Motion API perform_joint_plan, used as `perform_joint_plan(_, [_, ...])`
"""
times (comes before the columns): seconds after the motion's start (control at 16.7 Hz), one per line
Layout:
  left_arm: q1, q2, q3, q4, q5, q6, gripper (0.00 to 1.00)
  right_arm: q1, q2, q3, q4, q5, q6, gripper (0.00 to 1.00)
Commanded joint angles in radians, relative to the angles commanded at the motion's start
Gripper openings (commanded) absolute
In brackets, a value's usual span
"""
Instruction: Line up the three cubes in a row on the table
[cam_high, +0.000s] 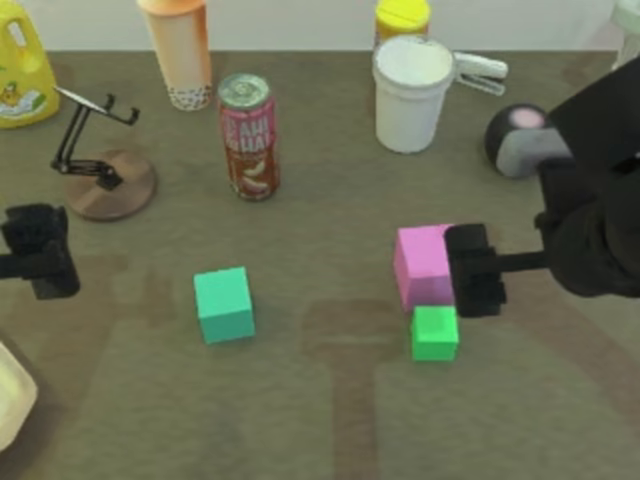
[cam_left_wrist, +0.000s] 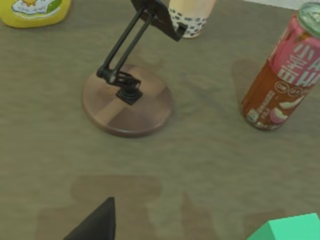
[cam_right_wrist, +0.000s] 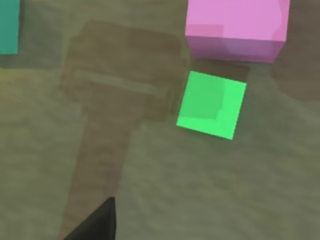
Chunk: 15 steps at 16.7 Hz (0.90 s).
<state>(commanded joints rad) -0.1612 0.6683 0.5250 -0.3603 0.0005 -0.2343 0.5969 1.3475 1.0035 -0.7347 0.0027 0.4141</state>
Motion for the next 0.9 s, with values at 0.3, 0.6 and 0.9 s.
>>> perform_joint_plan(0.3, [-0.116, 0.546, 0.36, -0.274, 0.001, -0.166, 1.0, -0.136, -0.544, -0.425, 0.262, -0.013, -0.158, 1.0])
perform_joint_plan(0.6, [-0.219, 0.98, 0.684, -0.509, 0.003, -0.313, 1.0, -0.335, -0.988, -0.77, 0.499, -0.013, -0.298, 1.0])
perform_joint_plan(0.9, [-0.29, 1.276, 0.919, -0.658, 0.002, -0.413, 1.0, -0.523, -1.261, -0.96, 0.679, -0.005, -0.391, 1.0])
